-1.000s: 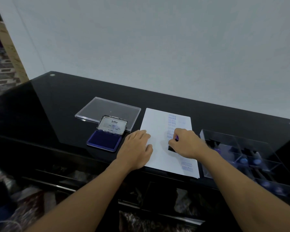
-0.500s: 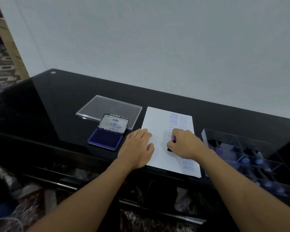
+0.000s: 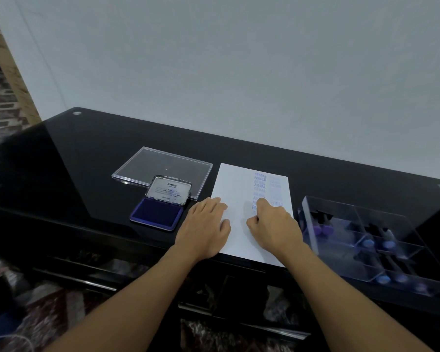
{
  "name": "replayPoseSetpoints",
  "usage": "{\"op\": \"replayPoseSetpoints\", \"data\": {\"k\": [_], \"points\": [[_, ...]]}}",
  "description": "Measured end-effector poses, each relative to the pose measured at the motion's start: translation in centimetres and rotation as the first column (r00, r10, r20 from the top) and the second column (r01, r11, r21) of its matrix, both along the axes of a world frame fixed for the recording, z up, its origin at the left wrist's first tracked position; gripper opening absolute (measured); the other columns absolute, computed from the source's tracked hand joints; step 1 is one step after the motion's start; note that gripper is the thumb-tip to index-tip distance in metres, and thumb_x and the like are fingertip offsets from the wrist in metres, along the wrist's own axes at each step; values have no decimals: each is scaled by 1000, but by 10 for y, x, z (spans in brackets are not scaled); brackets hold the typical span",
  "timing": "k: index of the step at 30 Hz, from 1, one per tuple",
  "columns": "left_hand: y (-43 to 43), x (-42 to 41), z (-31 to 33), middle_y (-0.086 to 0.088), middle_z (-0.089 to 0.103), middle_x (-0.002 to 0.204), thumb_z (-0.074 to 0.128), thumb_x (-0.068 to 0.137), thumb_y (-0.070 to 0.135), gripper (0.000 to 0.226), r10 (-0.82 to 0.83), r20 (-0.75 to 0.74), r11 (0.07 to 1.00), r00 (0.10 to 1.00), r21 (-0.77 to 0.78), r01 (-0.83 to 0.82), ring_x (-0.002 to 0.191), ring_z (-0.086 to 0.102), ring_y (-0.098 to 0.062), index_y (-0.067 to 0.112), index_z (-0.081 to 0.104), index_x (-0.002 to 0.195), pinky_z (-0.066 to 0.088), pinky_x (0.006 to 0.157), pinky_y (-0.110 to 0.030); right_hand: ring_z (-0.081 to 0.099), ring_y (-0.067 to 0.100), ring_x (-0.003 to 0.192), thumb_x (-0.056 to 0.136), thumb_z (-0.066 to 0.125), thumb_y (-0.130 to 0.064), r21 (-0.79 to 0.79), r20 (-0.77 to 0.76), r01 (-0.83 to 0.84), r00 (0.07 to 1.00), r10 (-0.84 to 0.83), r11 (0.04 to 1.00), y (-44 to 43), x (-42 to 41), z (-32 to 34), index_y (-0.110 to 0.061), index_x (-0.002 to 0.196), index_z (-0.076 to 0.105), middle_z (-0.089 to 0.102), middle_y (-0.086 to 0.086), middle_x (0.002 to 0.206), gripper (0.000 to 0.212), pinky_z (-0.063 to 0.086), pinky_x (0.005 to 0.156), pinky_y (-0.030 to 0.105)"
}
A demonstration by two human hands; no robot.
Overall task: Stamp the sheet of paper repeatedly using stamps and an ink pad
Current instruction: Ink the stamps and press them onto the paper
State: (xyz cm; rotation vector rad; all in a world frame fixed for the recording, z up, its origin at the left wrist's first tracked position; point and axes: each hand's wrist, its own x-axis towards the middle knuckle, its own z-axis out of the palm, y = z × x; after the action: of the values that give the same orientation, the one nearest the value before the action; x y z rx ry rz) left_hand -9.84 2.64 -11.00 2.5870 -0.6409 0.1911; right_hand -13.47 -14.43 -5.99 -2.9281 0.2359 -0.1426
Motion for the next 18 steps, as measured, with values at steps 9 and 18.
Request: {"op": "replayPoseSetpoints", "data": {"k": [9,18], "points": [[-1,-1,1,0,31,158,35,101,34,47,-5,-8,1000,1000,17,5,147,20,-15,20,40,145,13,122,-34,38,12,54,99,43,-26,-1,9,-9,1000,9,1000,0,-1,3,-18,90,35,41,-5,66,14,24,46,27],[0,-1,-1,-1,30,159,35,101,34,47,-5,3,1000,1000,23,5,148,20,-15,19,40,145,13,121,-34,35,13,53,99,41,-23,13,21,-6,1000,5,1000,4,-9,1,-18,92,33,38,-4,65,12,22,46,28]]}}
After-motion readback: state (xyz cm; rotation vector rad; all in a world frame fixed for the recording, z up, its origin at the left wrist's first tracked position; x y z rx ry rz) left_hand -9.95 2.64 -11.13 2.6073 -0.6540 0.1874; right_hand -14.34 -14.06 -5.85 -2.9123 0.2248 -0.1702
